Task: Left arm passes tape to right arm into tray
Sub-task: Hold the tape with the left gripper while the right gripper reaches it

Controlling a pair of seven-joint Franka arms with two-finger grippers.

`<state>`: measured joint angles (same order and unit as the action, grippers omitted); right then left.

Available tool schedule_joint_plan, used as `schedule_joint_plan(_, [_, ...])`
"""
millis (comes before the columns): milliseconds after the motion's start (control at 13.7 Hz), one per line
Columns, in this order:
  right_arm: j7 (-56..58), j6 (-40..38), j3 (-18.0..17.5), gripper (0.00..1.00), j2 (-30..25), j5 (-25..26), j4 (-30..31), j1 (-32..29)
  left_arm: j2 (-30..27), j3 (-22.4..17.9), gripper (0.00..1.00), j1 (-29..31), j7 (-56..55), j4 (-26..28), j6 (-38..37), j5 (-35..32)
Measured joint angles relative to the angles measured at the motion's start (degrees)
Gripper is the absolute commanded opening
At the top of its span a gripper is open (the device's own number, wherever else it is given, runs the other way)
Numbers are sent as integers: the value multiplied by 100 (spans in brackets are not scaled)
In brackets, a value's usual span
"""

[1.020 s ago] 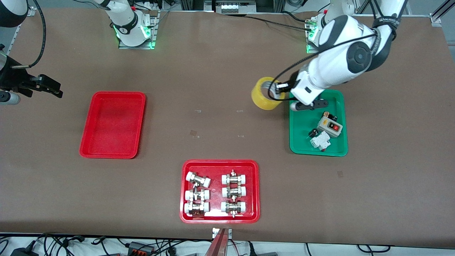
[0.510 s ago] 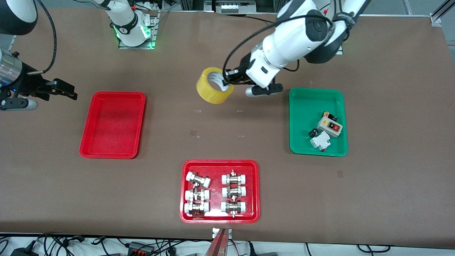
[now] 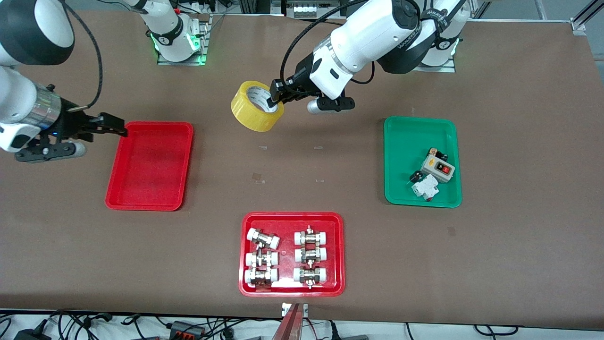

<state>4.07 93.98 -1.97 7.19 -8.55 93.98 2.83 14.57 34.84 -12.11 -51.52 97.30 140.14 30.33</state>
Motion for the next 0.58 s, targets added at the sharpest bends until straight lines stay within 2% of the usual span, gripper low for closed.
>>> schedule_joint_plan(219, [212,-23,-23,100,32,-1041,-81,202,7,-4,4,1,-1,-18,0,4])
schedule_joint_plan(583, [442,-415,-55,100,448,-2648,-760,324,11,-5,5,2,-2,-18,0,4])
